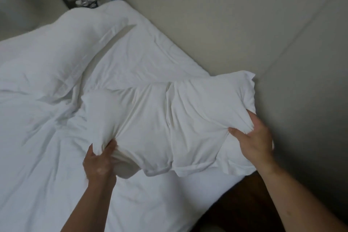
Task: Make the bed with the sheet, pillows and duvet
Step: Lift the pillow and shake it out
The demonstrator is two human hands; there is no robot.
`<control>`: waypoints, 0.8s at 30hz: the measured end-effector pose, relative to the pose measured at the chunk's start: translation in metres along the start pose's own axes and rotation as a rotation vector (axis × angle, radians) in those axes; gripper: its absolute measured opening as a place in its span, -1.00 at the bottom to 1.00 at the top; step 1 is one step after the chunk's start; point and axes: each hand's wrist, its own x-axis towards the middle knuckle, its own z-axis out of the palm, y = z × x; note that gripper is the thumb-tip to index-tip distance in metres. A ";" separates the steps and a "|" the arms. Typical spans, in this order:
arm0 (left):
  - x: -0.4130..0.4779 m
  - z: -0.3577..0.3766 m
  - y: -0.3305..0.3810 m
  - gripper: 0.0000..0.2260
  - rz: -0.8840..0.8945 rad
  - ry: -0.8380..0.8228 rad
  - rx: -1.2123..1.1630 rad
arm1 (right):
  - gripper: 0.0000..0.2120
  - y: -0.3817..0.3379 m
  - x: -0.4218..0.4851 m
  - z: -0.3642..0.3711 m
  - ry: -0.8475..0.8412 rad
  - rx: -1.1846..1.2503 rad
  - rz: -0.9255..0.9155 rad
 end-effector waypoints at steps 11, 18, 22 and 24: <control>-0.087 0.038 0.052 -0.69 0.124 -0.542 -0.043 | -0.39 -0.054 -0.234 -0.150 0.565 -0.081 0.150; -0.201 0.096 0.085 -0.72 0.217 -0.965 -0.082 | -0.32 -0.083 -0.401 -0.235 0.991 -0.201 0.257; -0.290 0.119 0.091 -0.61 0.230 -1.216 -0.102 | -0.31 -0.096 -0.512 -0.259 1.249 -0.300 0.339; -0.342 0.120 0.087 -0.57 0.229 -1.350 -0.104 | -0.31 -0.099 -0.572 -0.266 1.370 -0.323 0.402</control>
